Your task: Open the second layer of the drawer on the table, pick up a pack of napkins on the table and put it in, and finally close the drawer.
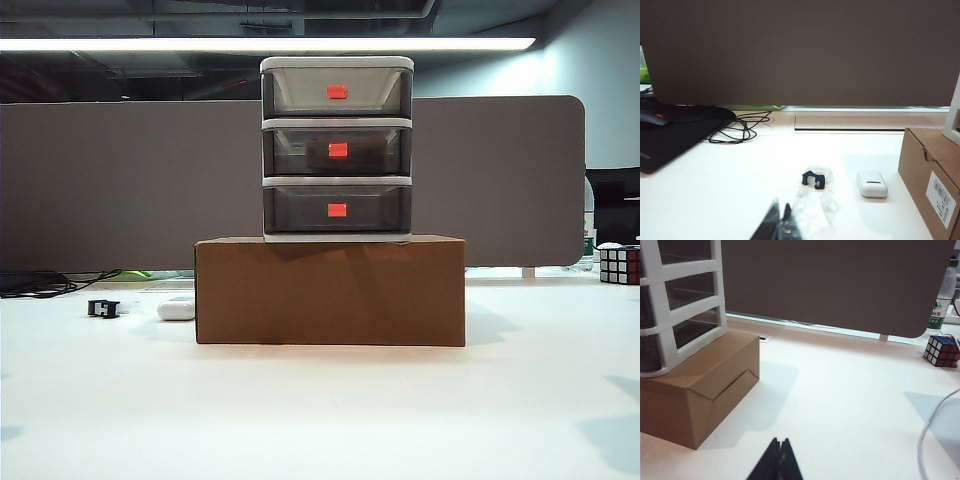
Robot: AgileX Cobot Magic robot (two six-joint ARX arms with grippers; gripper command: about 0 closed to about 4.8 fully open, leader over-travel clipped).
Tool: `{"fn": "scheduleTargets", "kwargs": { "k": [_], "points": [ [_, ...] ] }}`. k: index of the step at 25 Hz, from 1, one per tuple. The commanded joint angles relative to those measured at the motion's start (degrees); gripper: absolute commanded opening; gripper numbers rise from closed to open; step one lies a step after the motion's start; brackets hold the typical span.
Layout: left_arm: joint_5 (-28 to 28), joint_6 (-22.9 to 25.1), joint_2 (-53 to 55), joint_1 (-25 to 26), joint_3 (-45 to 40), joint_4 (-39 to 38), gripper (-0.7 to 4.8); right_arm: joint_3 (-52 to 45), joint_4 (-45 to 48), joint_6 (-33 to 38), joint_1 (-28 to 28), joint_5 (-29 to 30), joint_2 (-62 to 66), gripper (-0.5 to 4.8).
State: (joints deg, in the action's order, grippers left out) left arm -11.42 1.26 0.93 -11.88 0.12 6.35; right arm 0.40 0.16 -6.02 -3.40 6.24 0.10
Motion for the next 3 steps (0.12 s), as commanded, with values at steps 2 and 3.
{"fn": "scheduleTargets", "kwargs": {
  "k": [2, 3],
  "points": [
    [-0.2, -0.2, 0.1, -0.1, 0.3, 0.4, -0.05, -0.4, 1.0, 0.0, 0.0, 0.0, -0.1, -0.05],
    [-0.2, -0.2, 0.1, -0.1, 0.3, 0.4, -0.05, -0.4, 1.0, 0.0, 0.0, 0.0, -0.1, -0.05]
  ]
}}
